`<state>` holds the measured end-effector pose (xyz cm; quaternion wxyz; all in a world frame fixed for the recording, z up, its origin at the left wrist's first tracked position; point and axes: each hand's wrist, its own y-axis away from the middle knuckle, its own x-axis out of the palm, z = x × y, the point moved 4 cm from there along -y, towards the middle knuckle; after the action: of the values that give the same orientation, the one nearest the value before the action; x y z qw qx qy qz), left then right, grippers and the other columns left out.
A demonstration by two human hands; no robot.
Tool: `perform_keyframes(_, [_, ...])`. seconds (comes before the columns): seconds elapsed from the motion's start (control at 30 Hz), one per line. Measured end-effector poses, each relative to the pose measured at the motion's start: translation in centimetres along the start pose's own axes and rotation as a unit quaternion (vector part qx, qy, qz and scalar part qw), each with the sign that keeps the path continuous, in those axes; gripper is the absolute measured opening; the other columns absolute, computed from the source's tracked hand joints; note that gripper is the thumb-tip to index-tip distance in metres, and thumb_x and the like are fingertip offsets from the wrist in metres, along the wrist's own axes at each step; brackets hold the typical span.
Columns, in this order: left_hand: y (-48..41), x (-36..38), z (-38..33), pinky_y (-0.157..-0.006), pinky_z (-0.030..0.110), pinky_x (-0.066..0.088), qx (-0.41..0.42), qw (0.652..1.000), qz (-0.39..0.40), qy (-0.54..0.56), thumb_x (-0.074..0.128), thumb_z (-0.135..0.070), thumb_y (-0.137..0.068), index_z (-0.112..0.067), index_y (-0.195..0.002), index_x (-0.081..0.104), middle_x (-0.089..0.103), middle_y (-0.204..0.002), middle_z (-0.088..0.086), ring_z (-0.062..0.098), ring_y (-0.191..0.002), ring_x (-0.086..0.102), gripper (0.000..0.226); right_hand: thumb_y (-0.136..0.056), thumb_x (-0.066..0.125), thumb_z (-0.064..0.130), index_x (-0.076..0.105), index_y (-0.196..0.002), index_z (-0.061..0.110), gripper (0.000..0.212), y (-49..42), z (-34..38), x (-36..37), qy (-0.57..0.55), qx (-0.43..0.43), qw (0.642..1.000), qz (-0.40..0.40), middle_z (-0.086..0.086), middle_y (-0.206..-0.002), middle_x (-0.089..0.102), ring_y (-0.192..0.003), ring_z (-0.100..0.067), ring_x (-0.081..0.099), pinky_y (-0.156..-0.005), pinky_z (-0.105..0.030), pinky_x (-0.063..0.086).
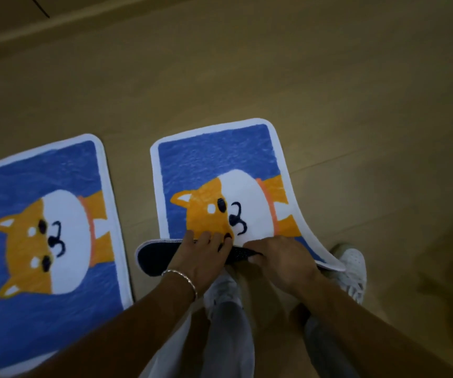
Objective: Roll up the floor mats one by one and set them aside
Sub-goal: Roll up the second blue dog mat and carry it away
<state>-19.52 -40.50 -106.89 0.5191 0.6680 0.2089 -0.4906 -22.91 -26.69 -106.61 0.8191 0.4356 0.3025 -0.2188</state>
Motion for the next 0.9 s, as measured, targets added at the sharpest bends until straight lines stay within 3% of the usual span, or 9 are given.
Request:
perform_keyframes(0.1, [-0.1, 1.3, -0.4, -0.094, 0.047, 0.038, -0.025, 0.997, 0.069, 0.036, 0.048, -0.014, -0.093, -0.009, -0.143, 0.031, 0.047, -0.130, 0.016, 0.033, -0.115, 0.050, 0.053, -0.099, 0.044, 0.035, 0.058, -0.118, 0.026, 0.026, -0.2, -0.1, 1.1, 0.027, -0.004, 1.000, 0.004, -0.004, -0.109, 0.065, -0.100, -0.023, 0.057, -0.077, -0.029, 0.040])
perform_keyframes(0.17, [-0.4, 1.9, -0.3, -0.093, 0.041, 0.038, -0.023, 0.995, 0.079, 0.061, 0.038, -0.008, -0.095, -0.011, -0.147, 0.016, 0.044, -0.134, 0.013, 0.031, -0.117, 0.048, 0.057, -0.101, 0.038, 0.036, 0.054, -0.121, 0.023, 0.028, -0.6, -0.1, 1.4, 0.071, 0.005, 0.997, 0.001, -0.005, -0.112, 0.063, -0.105, -0.024, 0.053, -0.078, -0.031, 0.032])
perform_keyframes(0.23, [-0.5, 2.1, -0.1, -0.086, 0.038, 0.041, -0.021, 0.994, 0.074, 0.082, 0.038, -0.008, -0.095, -0.014, -0.149, 0.011, 0.048, -0.130, 0.012, 0.031, -0.112, 0.052, 0.061, -0.103, 0.033, 0.035, 0.051, -0.126, 0.022, 0.032, -0.8, 0.1, 1.7, 0.118, 0.009, 0.993, 0.007, -0.005, -0.120, 0.057, -0.115, -0.026, 0.046, -0.093, -0.035, 0.030])
perform_keyframes(0.37, [0.2, 2.9, 0.4, -0.081, 0.035, 0.040, -0.024, 0.991, 0.078, 0.110, 0.030, -0.016, -0.098, -0.019, -0.146, 0.021, 0.048, -0.128, 0.009, 0.028, -0.113, 0.050, 0.049, -0.096, 0.036, 0.031, 0.056, -0.128, 0.020, 0.039, -1.3, 0.9, 2.0, 0.172, 0.001, 0.983, -0.064, -0.013, -0.117, 0.054, -0.114, -0.036, 0.048, -0.109, -0.056, 0.024])
perform_keyframes(0.47, [0.9, 3.6, 0.6, -0.067, 0.035, 0.041, -0.010, 0.986, 0.001, 0.166, 0.025, -0.013, -0.089, -0.014, -0.133, 0.045, 0.054, -0.115, 0.012, 0.031, -0.103, 0.055, 0.049, -0.096, 0.036, 0.029, 0.030, -0.144, 0.014, 0.050, -1.0, 1.4, 4.2, 0.166, -0.011, 0.985, 0.051, -0.016, -0.136, 0.038, -0.129, -0.034, 0.032, -0.113, -0.053, 0.010])
perform_keyframes(0.6, [1.3, 4.8, 0.1, -0.066, 0.038, 0.043, -0.013, 0.984, 0.014, 0.180, 0.041, -0.001, -0.084, -0.009, -0.126, 0.050, 0.052, -0.114, 0.015, 0.033, -0.105, 0.054, 0.044, -0.098, 0.038, 0.020, 0.040, -0.131, 0.012, 0.034, -1.0, 1.3, 5.5, 0.136, -0.002, 0.987, 0.083, -0.014, -0.131, 0.037, -0.121, -0.032, 0.035, -0.103, -0.046, 0.028])
perform_keyframes(0.73, [1.4, 5.8, -1.0, -0.102, 0.039, 0.029, -0.039, 0.989, 0.079, 0.115, 0.037, -0.015, -0.096, -0.019, -0.150, 0.014, 0.043, -0.133, 0.007, 0.026, -0.121, 0.043, 0.058, -0.102, 0.036, 0.023, 0.049, -0.119, 0.009, 0.026, -1.5, 0.3, 6.4, 0.030, 0.027, 0.994, 0.105, -0.012, -0.122, 0.050, -0.111, -0.028, 0.047, -0.091, -0.037, 0.039])
perform_keyframes(0.83, [0.9, 5.3, -1.5, -0.085, 0.045, 0.044, -0.029, 0.995, 0.060, 0.071, 0.057, -0.021, -0.082, -0.016, -0.137, 0.046, 0.061, -0.107, 0.009, 0.030, -0.094, 0.060, 0.057, -0.103, 0.037, 0.024, 0.051, -0.117, 0.007, 0.026, -1.6, -0.6, 7.0, -0.022, 0.045, 0.993, 0.109, -0.012, -0.120, 0.056, -0.108, -0.026, 0.053, -0.088, -0.037, 0.043])
perform_keyframes(0.9, [0.5, 5.8, -1.5, -0.081, 0.040, 0.044, -0.037, 0.992, 0.094, 0.072, 0.056, -0.020, -0.087, -0.017, -0.134, 0.044, 0.059, -0.108, 0.010, 0.030, -0.097, 0.058, 0.048, -0.102, 0.038, 0.024, 0.050, -0.117, 0.006, 0.026, -1.4, -0.5, 7.4, -0.019, 0.046, 0.991, 0.126, -0.013, -0.120, 0.056, -0.108, -0.027, 0.054, -0.088, -0.038, 0.044])
